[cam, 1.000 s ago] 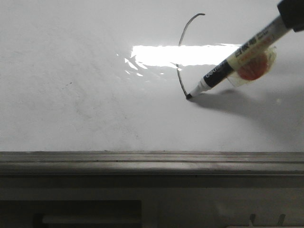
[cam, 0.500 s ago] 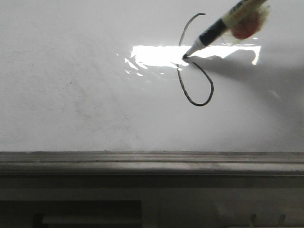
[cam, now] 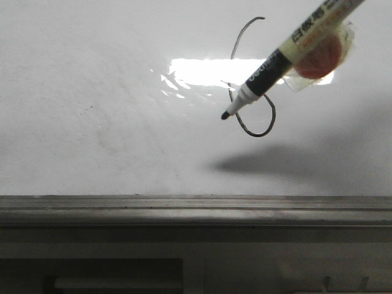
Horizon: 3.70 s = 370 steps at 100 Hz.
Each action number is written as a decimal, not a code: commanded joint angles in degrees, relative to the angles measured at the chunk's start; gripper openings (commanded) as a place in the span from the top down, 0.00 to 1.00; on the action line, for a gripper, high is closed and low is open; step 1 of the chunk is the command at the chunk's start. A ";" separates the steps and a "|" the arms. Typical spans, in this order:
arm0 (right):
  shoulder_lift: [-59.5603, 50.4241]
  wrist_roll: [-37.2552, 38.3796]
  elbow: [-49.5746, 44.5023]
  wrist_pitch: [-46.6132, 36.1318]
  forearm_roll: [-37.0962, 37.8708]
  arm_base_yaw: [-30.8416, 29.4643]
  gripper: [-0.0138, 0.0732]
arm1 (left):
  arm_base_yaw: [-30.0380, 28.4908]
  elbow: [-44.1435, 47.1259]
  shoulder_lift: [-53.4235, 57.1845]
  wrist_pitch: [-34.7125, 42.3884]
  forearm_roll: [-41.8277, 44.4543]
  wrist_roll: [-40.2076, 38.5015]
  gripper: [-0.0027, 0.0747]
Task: Write number 6 on whiteboard
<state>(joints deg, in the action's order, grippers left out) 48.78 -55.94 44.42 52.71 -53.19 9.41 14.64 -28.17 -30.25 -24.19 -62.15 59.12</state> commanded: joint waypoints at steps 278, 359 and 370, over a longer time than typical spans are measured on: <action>-6.08 14.92 0.42 -5.72 11.28 -0.25 0.36 | 30.12 -2.22 -19.93 34.14 -23.97 -2.24 0.99; -5.98 14.92 -1.38 -7.20 11.18 -0.25 0.36 | 30.12 -4.42 -28.63 37.22 -24.37 -2.24 0.99; -5.98 14.92 -1.38 -7.20 11.18 -0.25 0.36 | 30.12 -4.42 -28.63 37.22 -24.37 -2.24 0.99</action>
<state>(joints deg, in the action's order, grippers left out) 43.01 -40.96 41.72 48.39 -39.76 9.41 44.91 -30.60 -59.21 11.21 -87.02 57.32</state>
